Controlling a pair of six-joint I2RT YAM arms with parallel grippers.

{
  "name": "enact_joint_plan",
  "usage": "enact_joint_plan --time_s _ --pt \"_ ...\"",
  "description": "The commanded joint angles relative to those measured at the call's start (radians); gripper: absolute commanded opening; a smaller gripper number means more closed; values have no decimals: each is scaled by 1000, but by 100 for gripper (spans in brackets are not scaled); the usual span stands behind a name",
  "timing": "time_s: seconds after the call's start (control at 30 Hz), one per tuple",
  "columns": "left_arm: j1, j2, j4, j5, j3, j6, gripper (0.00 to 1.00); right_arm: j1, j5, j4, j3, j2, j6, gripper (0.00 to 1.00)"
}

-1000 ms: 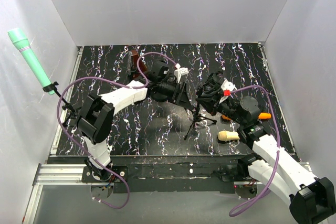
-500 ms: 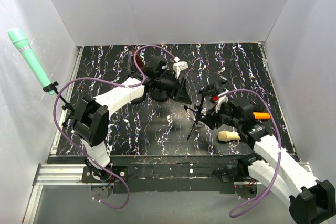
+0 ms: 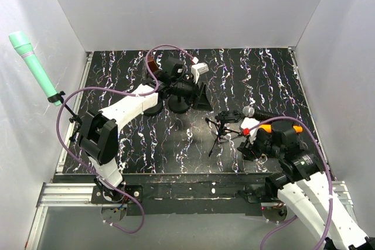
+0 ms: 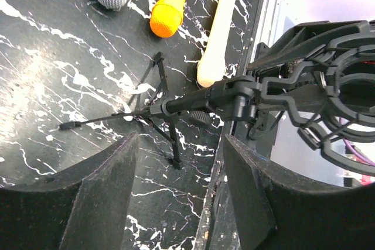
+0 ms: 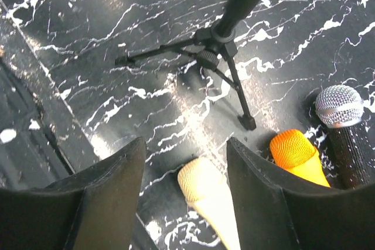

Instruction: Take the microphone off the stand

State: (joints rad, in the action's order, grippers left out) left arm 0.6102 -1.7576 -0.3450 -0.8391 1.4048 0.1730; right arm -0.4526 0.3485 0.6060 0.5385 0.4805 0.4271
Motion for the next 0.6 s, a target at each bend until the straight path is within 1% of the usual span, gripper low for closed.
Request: enact_joint_plan --time_s 0.0,0.1,0.2,0.37,0.47,0.57 --pt "-7 112 -11 17 65 -102 58 2 -26 199 90 -65 99 66" --pt "-7 115 -40 32 97 -136 59 2 -51 221 126 -86 85 68" --pt "-9 124 -74 49 134 -203 59 2 -51 218 196 -66 58 70" --pt "-9 133 -130 101 215 -308 59 2 -9 198 359 55 52 72" --pt "-9 136 -143 185 240 -355 59 0 6 184 452 125 45 76" --pt "-9 144 -138 241 247 -385 60 2 79 179 555 177 61 79"
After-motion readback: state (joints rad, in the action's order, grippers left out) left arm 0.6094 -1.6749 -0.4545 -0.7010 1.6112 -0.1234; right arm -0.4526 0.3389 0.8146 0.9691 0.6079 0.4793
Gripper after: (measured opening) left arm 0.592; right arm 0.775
